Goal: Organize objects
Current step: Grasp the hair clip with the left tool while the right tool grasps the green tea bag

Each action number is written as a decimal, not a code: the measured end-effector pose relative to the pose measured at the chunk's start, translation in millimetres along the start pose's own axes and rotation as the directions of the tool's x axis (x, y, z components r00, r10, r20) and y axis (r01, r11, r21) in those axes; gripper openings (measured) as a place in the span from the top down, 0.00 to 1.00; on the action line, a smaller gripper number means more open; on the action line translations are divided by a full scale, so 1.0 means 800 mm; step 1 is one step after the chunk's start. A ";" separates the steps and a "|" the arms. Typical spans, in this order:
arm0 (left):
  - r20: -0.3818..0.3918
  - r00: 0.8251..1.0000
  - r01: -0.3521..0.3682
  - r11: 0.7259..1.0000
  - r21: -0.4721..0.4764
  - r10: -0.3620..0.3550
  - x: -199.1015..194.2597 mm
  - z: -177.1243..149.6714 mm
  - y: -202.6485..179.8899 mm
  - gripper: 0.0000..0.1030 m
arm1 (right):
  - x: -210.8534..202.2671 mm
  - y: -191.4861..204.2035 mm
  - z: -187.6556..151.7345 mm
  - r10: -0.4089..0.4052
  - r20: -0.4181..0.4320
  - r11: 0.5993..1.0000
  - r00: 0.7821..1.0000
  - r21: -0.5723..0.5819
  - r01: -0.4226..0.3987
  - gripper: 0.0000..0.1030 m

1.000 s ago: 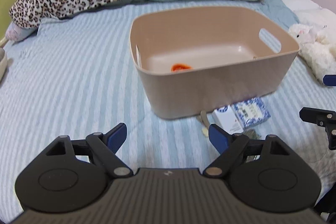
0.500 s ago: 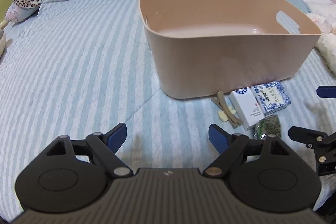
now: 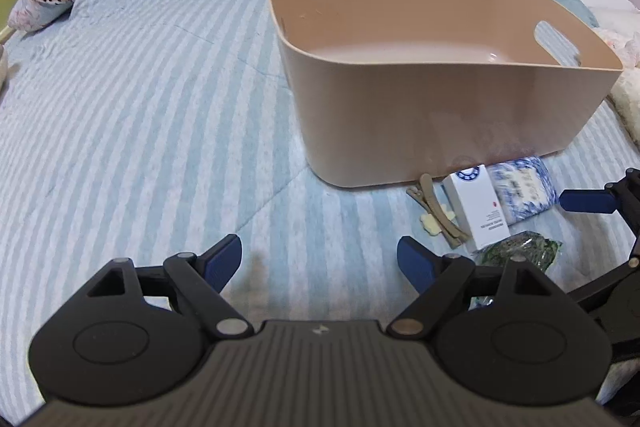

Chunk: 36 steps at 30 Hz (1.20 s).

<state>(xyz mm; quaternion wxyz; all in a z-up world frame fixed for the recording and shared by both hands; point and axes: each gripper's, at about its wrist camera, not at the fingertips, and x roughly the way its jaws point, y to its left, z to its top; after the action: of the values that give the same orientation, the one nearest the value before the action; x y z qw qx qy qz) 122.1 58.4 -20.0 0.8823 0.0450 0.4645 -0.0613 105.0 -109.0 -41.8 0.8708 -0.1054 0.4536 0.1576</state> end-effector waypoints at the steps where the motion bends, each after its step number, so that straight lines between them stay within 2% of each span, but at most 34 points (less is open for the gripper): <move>1: -0.001 1.000 0.008 1.000 0.001 -0.008 0.000 0.000 -0.002 0.17 | -0.001 -0.005 0.000 -0.011 -0.007 1.000 1.000 0.009 0.011 0.01; 7: 0.010 0.999 0.039 0.999 0.028 -0.039 0.006 0.001 -0.024 0.17 | -0.007 -0.042 -0.008 -0.053 -0.031 0.998 0.998 0.039 0.054 0.02; 13: 0.032 0.999 0.033 0.998 0.056 -0.034 0.014 0.006 -0.045 0.17 | -0.013 -0.066 -0.021 -0.032 -0.042 0.993 0.999 0.109 0.036 0.02; 17: 0.032 0.999 0.008 1.000 0.011 -0.009 0.026 0.015 -0.047 0.17 | -0.011 -0.070 -0.029 -0.011 -0.039 0.990 0.999 0.138 0.017 0.03; 20: 0.009 1.000 0.024 0.999 -0.022 -0.023 0.039 0.023 -0.048 0.17 | -0.011 -0.081 -0.037 0.020 -0.046 0.987 0.999 0.160 -0.013 0.06; 22: -0.013 1.000 0.025 0.999 -0.028 -0.025 0.048 0.024 -0.052 0.17 | -0.011 -0.083 -0.039 0.038 -0.044 0.985 0.998 0.168 -0.030 0.10; 24: -0.027 1.000 0.004 1.000 -0.022 -0.005 0.057 0.023 -0.057 0.17 | -0.012 -0.082 -0.039 0.054 -0.039 0.986 0.998 0.162 -0.047 0.20; 28: -0.031 0.999 -0.013 1.000 -0.008 0.013 0.068 0.020 -0.063 0.16 | -0.016 -0.075 -0.043 0.067 -0.019 0.989 0.998 0.133 -0.063 0.33; 29: -0.033 0.999 -0.011 1.000 -0.006 0.011 0.069 0.021 -0.062 0.17 | -0.017 -0.073 -0.043 0.069 -0.015 0.990 0.997 0.126 -0.067 0.40; 30: -0.035 0.999 -0.005 1.000 -0.011 0.004 0.070 0.022 -0.061 0.18 | -0.020 -0.071 -0.042 0.075 -0.008 0.990 0.997 0.120 -0.073 0.47; 31: -0.033 0.999 0.006 1.000 -0.017 -0.006 0.069 0.023 -0.059 0.20 | -0.023 -0.068 -0.041 0.077 -0.003 0.991 0.997 0.114 -0.076 0.49; 33: -0.025 0.999 0.040 0.999 -0.020 -0.040 0.068 0.025 -0.056 0.34 | -0.026 -0.061 -0.035 0.080 -0.001 0.992 0.997 0.100 -0.080 0.57; 34: -0.019 0.998 0.058 0.998 -0.015 -0.058 0.067 0.025 -0.056 0.39 | -0.025 -0.062 -0.033 0.082 0.001 0.992 0.997 0.093 -0.082 0.59; 36: -0.021 0.996 0.089 0.996 -0.004 -0.090 0.066 0.026 -0.057 0.53 | -0.026 -0.062 -0.031 0.081 0.003 0.993 0.997 0.084 -0.081 0.59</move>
<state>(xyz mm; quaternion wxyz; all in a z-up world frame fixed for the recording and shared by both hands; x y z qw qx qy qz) 161.4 7.2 -52.7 0.8739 0.0235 0.4753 -0.0996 93.3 -166.8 -37.0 0.8672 -0.0502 0.4641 0.1736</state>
